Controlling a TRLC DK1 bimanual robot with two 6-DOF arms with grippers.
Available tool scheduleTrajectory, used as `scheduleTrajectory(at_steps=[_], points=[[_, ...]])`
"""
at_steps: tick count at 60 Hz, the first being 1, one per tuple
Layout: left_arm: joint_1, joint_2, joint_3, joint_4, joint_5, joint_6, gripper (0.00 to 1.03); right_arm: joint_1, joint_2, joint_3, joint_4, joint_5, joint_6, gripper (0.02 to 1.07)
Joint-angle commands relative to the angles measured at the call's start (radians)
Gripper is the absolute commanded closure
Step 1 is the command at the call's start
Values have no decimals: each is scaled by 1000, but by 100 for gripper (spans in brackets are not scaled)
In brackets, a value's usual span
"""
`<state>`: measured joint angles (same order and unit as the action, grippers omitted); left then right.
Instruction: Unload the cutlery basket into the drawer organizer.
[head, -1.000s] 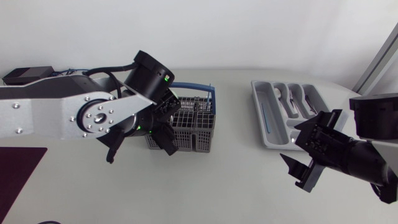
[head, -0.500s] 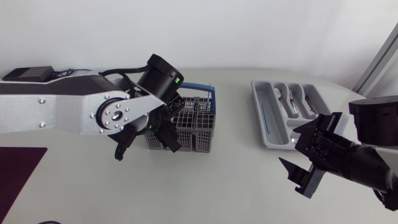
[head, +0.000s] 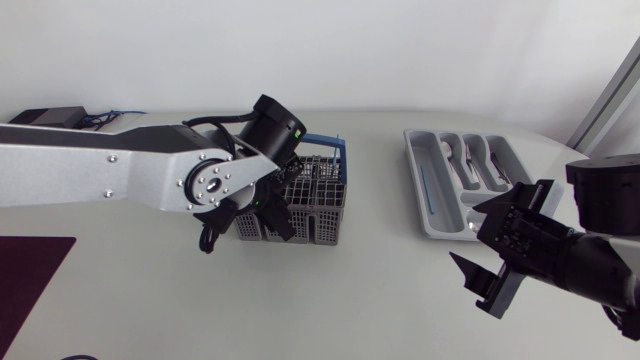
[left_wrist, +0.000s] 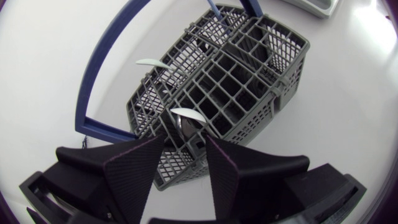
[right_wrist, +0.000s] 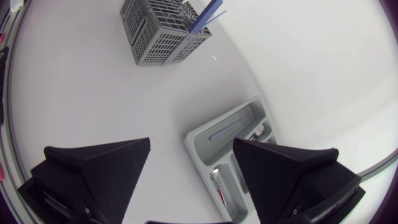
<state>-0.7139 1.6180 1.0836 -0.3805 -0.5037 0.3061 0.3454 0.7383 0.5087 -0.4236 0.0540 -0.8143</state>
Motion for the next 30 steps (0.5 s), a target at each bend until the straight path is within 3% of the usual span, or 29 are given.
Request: scheduleTrajectory(at_steps=[1,6,24,30], points=[[10,20,27,19,-16,-24,44,6,-7,2,-14,7,14,11],[8,25,21,32,-33,-21,46,6,-7,-2,-14,6,14,11],[7,46,12,80,-48,-13,76,9,-11,-2,-14,6,14,11],[5,51,12,81,-48,-13,77,9,-14,-4,-15,6,14,11]])
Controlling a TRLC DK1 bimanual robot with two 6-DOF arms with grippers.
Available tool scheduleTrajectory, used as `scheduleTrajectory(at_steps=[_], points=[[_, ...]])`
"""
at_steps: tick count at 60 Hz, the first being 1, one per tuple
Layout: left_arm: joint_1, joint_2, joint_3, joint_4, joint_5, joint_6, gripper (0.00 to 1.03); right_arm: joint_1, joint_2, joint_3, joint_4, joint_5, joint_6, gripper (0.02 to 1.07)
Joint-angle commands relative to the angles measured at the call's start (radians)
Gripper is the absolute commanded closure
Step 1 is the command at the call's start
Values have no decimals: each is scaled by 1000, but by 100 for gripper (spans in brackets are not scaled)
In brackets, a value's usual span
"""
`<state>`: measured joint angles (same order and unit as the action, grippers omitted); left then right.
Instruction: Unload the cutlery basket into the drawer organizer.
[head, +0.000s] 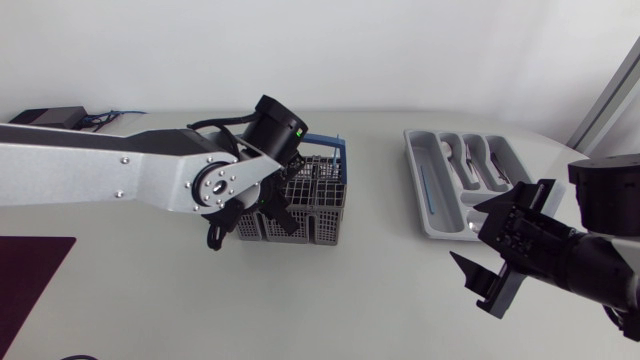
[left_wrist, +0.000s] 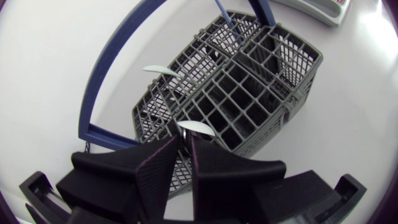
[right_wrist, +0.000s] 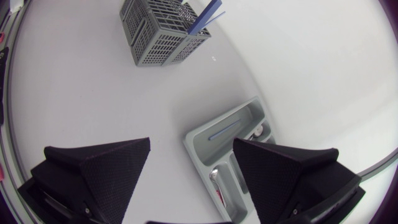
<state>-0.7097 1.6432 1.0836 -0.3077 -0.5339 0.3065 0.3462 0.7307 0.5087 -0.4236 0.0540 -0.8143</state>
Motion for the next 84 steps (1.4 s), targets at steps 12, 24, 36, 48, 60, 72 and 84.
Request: scheduleTrajectory(at_steps=[12,24,36,48,60,72,84], points=[[4,37,13,9,-18,-14,79,8,-8,-9,-14,6,14,11],[7,37,9,13,-18,-15,80,8,-20,-9,-21,6,14,11],[-14,-10,-21,22,-38,-17,81,13,-30,-6,-35,6,14,11],[-47,-52,-53,45,-95,-10,81,28,-31,-1,-43,9,20,11],[-79,-89,-77,74,-161,5,81,56,-33,4,-49,23,35,11],[-112,-115,-99,130,-241,46,81,80,-42,11,-63,35,49,11],[-134,-146,-129,205,-316,108,81,97,-50,13,-73,40,58,11]])
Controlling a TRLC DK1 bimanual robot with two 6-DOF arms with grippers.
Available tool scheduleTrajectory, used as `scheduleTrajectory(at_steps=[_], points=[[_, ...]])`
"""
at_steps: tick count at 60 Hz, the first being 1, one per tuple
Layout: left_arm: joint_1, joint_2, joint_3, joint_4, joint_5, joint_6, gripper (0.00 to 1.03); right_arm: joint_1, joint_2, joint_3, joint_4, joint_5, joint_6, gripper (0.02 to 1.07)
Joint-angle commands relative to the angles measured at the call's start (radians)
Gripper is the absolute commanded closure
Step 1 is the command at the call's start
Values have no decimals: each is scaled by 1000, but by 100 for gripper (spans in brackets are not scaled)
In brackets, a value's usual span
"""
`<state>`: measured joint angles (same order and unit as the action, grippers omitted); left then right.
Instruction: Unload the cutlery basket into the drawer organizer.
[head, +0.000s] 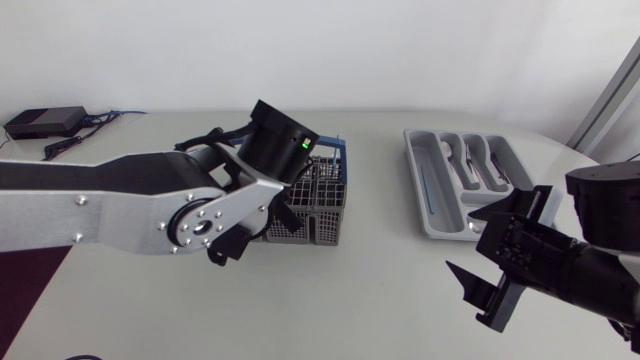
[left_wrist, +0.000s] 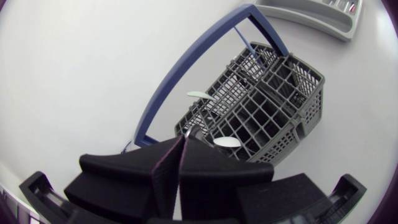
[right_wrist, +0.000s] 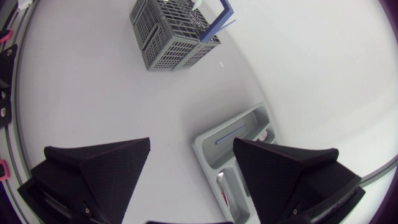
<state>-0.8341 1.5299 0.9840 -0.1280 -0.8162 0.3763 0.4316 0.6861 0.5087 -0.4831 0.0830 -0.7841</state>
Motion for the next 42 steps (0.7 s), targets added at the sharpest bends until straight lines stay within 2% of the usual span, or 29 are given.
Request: scheduleTrajectory(at_steps=[1,24,33,42], points=[[-10,-36,-31,30,-40,44,81,13,-5,13,-14,11,29,11],[-13,-159,-34,65,-61,122,81,56,-3,34,-14,37,57,11],[-19,-218,-38,51,-61,128,81,85,0,40,-15,43,83,11],[-62,-283,-34,-4,-34,96,81,124,1,53,-14,55,125,11]])
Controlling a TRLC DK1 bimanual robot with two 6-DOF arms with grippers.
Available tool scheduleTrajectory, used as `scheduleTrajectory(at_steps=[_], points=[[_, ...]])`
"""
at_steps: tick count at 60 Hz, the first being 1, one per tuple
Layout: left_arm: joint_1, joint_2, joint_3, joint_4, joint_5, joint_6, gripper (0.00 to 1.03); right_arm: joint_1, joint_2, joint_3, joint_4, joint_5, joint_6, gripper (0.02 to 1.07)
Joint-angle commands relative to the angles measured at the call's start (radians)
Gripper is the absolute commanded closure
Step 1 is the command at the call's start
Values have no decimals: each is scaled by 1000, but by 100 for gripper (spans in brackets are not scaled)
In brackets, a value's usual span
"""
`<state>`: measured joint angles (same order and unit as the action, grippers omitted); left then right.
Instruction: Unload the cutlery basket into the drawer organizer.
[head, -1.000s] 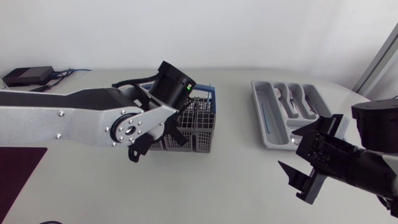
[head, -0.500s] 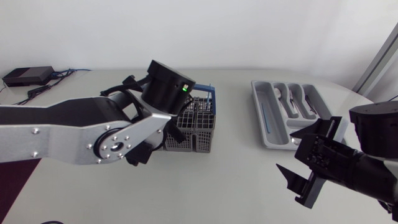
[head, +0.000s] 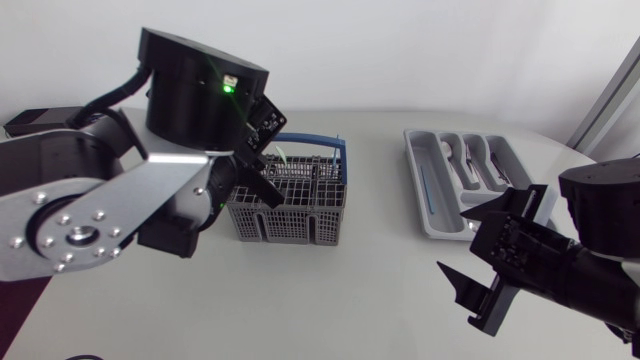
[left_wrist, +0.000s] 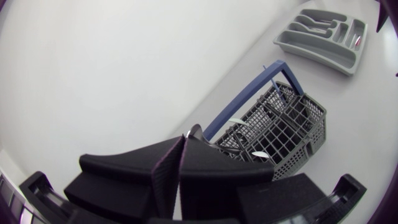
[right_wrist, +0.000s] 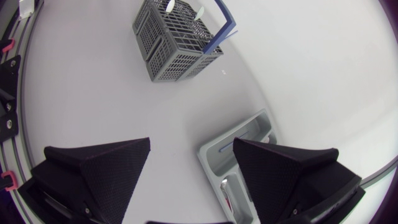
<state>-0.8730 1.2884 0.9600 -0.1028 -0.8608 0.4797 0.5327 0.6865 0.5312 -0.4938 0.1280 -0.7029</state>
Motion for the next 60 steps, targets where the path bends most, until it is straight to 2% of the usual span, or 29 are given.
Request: scheduleTrajectory(at_steps=[1,4,7,8,13,17,18,24,32,46,60], points=[[-24,-49,-6,-46,19,-20,81,26,1,30,-2,10,49,11],[-24,-69,13,-100,52,-64,81,43,-1,39,0,10,74,11],[-12,-92,60,-218,160,-164,81,64,-2,44,6,10,102,11],[-11,-92,63,-225,167,-170,81,73,-4,46,8,10,114,11],[37,-101,106,-318,336,-279,81,119,-4,52,24,16,175,11],[55,-101,118,-341,407,-317,81,148,-4,59,27,16,218,11],[72,-101,125,-348,457,-339,81,167,-4,61,35,18,241,11],[132,-77,151,-374,614,-408,81,201,1,70,64,30,301,11],[183,-26,169,-365,767,-477,81,220,30,78,123,32,370,12],[221,71,214,-353,928,-536,81,262,142,99,261,51,414,16],[235,169,309,-364,1020,-576,81,299,304,154,386,55,408,17]])
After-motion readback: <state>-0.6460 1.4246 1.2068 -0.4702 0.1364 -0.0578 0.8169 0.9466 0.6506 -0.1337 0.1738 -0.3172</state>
